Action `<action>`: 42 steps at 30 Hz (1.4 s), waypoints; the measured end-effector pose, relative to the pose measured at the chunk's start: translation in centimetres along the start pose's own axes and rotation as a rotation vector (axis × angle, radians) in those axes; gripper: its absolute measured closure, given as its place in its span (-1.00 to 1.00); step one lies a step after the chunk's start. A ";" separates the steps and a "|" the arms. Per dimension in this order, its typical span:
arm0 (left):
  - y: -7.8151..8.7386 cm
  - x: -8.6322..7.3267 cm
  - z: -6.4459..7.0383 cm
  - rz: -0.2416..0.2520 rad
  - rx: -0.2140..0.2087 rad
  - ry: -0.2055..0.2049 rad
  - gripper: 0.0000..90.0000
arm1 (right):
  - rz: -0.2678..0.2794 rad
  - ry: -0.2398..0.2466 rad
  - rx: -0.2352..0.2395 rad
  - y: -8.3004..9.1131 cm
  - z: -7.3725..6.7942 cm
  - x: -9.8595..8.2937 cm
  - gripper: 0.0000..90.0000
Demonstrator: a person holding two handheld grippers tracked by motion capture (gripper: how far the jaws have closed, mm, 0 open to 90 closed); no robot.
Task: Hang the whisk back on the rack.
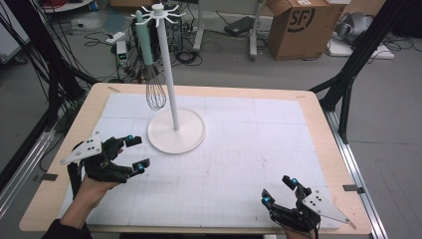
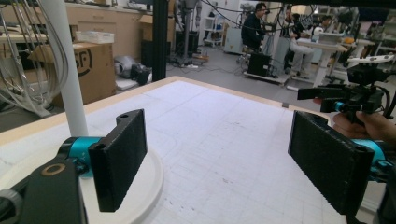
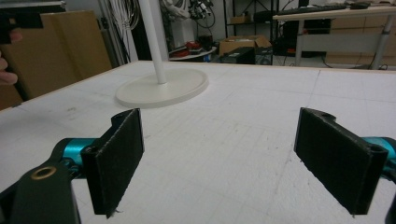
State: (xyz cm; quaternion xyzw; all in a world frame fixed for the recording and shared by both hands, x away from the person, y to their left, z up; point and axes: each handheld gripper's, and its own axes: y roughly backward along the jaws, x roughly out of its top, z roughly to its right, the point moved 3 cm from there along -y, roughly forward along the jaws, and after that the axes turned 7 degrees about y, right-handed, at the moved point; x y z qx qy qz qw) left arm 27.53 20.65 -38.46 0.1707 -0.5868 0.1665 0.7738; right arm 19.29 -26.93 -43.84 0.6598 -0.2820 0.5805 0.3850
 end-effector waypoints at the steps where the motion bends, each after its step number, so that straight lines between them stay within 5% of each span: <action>1: 0.2 -0.4 0.0 -0.005 0.011 0.000 -0.57 | 0.000 0.000 0.005 -0.1 0.0 0.0 -0.67; 8: 1.3 -3.6 0.6 0.031 0.047 0.057 -0.57 | 0.001 -0.009 0.032 -0.3 0.0 0.1 -0.67; 11: 1.4 -4.4 0.7 -0.013 0.071 0.061 -0.57 | 0.006 -0.017 0.041 -0.8 0.1 0.4 -0.67; 14: 1.8 -4.9 0.8 -0.006 0.088 0.073 -0.57 | 0.005 -0.012 0.054 -1.3 0.0 0.6 -0.67; 24: 3.1 -6.8 0.4 -0.003 0.189 0.039 -0.56 | -0.008 0.031 0.091 -1.6 -0.9 0.6 -0.67; 26: 3.2 -7.1 0.3 0.010 0.182 0.067 -0.56 | -0.018 0.045 0.097 -1.7 -1.1 0.5 -0.67; 42: 3.4 -7.7 0.4 -0.015 0.169 0.053 -0.55 | -0.064 0.092 0.096 -2.3 -1.8 -0.1 -0.67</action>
